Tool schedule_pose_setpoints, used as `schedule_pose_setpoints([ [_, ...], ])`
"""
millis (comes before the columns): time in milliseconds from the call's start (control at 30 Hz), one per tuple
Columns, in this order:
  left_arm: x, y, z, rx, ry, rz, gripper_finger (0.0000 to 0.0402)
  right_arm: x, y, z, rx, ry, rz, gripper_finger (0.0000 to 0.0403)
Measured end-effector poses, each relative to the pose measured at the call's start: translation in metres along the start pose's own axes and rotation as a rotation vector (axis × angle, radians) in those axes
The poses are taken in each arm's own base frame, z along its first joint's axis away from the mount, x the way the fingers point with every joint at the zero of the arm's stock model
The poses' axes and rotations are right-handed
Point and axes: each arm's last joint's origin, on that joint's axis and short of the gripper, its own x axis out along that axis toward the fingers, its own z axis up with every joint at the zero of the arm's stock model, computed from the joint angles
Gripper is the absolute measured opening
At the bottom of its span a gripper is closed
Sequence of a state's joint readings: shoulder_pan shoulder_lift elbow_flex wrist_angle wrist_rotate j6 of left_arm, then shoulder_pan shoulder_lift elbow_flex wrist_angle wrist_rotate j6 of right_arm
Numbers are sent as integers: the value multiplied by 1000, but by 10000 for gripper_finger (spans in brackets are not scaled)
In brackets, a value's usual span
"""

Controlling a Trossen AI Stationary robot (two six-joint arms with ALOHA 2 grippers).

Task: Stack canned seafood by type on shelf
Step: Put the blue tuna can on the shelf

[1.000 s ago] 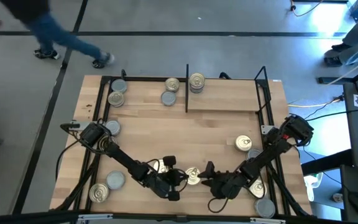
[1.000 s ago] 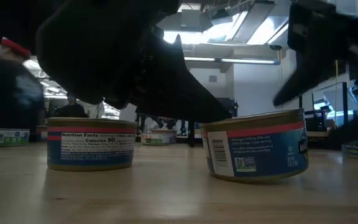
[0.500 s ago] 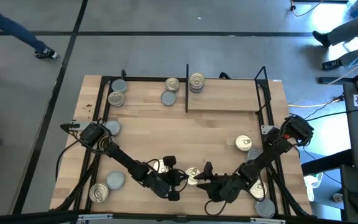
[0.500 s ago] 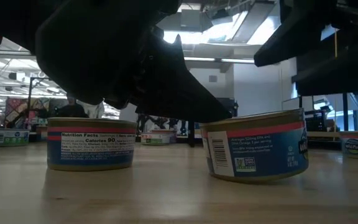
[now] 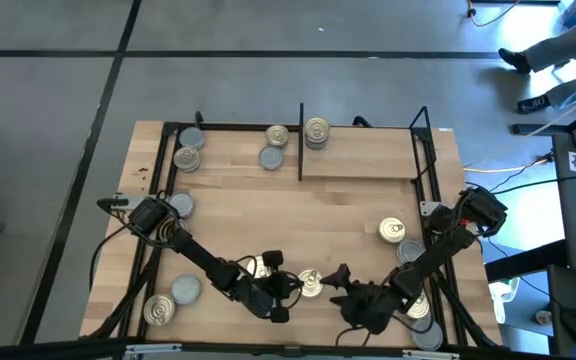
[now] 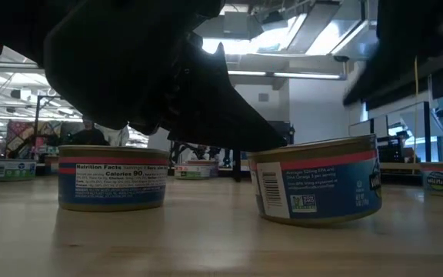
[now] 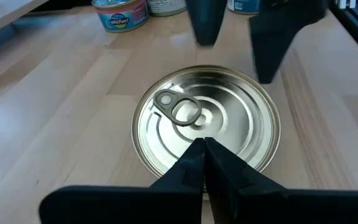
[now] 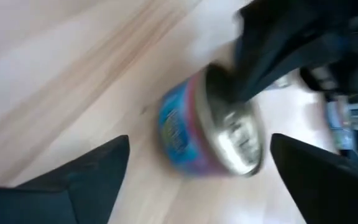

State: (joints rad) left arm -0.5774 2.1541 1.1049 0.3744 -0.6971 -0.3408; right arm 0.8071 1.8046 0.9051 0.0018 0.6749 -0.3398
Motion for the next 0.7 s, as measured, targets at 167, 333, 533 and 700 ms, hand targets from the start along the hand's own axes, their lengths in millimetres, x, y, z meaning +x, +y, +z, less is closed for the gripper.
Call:
schedule_pose_setpoints([
  [167,0,-1,0,1,0,-2,7,1,1,-4,-30,23,52,372],
  [333,-1,-1,-1,3,-3,4,8,1,2,-4,-30,16,74,357],
  [533,-1,-1,-1,2,-3,5,8,1,2,-1,-12,-21,99,358],
  [700,-1,-1,-1,2,-4,6,8,3,-3,0,9,-25,65,358],
])
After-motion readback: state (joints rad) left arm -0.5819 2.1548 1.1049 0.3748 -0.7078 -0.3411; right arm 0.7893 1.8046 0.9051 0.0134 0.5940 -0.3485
